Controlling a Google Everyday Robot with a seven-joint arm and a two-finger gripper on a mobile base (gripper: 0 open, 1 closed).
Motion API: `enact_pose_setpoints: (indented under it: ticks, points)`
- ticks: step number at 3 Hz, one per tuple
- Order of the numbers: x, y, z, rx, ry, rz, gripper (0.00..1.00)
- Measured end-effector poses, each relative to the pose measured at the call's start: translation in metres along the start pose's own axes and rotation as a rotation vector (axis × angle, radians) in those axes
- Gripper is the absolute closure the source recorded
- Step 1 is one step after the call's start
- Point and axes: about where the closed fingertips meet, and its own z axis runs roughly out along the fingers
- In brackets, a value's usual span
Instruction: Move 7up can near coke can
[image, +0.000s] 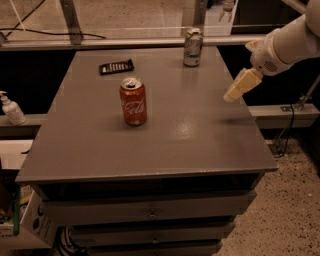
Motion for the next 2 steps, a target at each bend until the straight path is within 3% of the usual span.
enact_pose_setpoints:
  ticks: [1, 2]
  points:
    - [-0.0066, -0.0262, 0.0612, -0.016, -0.064, 0.129, 0.00]
    - [-0.0066, -0.0260, 0.0626, -0.018, -0.065, 0.130, 0.00]
